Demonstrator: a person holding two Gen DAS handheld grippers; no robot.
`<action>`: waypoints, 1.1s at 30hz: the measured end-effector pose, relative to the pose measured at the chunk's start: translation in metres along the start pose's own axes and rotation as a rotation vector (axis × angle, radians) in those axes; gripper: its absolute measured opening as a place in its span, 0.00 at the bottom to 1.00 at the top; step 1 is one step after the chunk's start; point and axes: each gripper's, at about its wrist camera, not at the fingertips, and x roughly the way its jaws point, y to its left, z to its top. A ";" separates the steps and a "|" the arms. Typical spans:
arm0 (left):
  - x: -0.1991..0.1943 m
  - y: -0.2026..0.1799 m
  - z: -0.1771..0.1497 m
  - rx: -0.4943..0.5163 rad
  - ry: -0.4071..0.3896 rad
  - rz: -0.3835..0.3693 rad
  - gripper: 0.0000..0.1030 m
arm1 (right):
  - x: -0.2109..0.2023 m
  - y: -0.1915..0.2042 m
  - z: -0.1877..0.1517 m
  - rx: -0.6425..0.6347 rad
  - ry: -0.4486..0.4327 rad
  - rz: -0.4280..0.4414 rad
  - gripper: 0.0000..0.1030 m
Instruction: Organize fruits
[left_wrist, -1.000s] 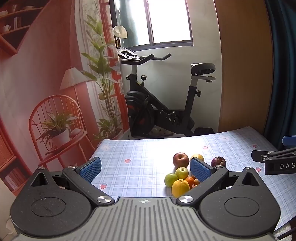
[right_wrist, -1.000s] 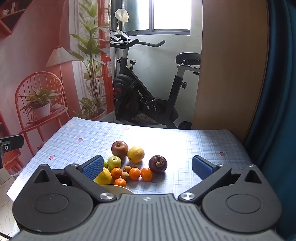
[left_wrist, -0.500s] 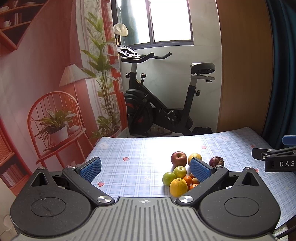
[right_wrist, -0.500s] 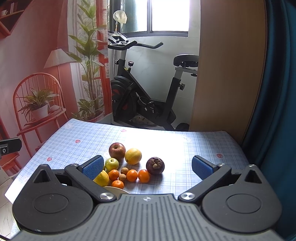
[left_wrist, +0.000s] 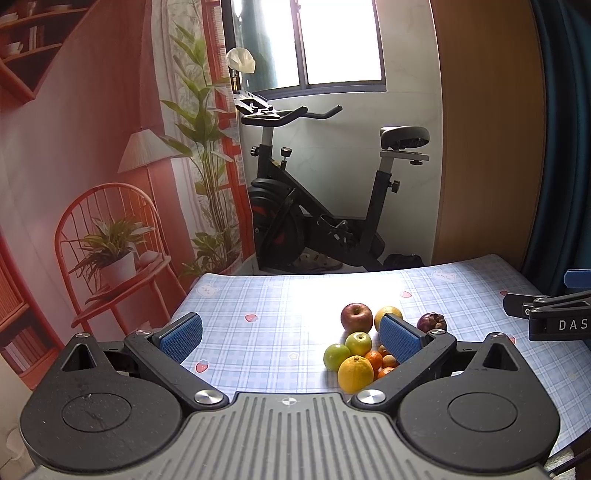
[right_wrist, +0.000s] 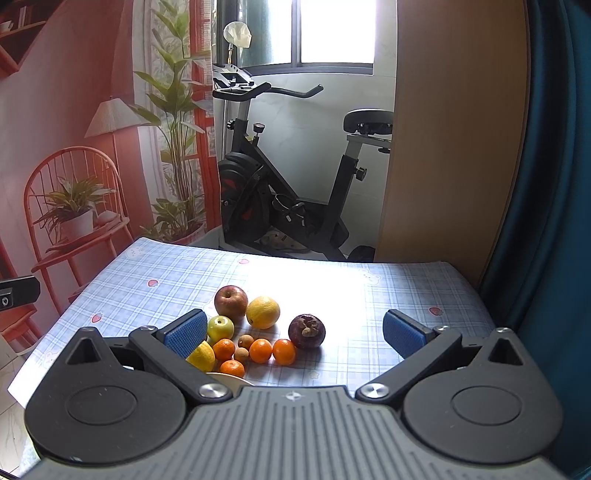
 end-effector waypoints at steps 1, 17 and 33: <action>0.000 0.000 0.000 0.000 0.000 0.000 1.00 | 0.000 0.000 0.000 0.000 0.000 0.000 1.00; -0.002 0.001 -0.001 -0.006 -0.009 -0.013 1.00 | 0.000 0.000 0.000 0.000 0.000 0.000 1.00; 0.003 0.008 0.001 -0.036 0.005 -0.051 1.00 | 0.004 -0.001 0.001 0.013 0.011 0.005 1.00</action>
